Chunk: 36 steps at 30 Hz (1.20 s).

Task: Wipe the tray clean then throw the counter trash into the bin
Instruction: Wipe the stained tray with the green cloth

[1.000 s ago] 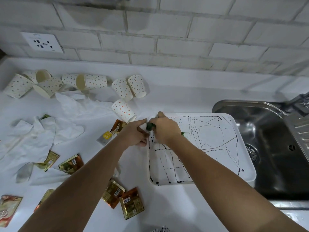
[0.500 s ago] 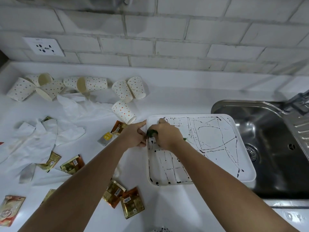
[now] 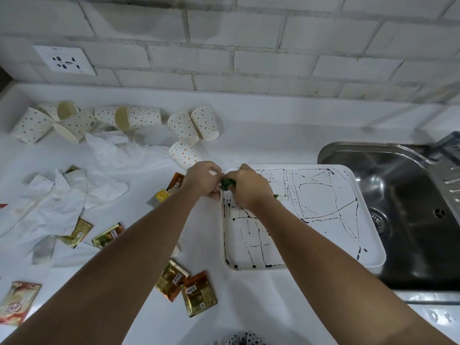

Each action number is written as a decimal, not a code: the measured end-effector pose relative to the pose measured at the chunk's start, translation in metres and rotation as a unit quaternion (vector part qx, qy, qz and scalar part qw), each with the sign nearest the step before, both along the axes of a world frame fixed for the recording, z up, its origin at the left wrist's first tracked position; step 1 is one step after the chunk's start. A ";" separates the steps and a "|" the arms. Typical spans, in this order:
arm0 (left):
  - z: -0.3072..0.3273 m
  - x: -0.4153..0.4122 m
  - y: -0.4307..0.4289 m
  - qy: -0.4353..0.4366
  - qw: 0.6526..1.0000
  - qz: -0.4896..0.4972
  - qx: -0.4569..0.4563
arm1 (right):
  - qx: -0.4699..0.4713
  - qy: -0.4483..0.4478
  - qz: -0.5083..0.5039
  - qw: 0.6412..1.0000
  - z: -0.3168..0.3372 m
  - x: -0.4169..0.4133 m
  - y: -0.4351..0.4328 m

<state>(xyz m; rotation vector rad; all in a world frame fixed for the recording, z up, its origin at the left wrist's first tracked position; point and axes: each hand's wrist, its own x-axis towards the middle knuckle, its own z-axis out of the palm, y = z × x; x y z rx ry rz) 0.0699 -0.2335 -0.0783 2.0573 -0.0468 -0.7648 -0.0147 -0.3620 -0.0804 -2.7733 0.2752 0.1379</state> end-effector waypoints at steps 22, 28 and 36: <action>-0.015 0.006 -0.001 -0.140 0.986 -0.039 0.085 | 0.006 0.004 0.071 0.997 0.004 -0.078 0.031; -0.011 0.004 0.000 -0.162 0.982 -0.037 0.092 | 0.022 -0.006 0.015 1.000 0.004 -0.063 0.037; -0.010 -0.004 -0.001 -0.214 0.968 -0.041 0.125 | 0.038 0.083 0.112 0.989 0.011 -0.130 0.047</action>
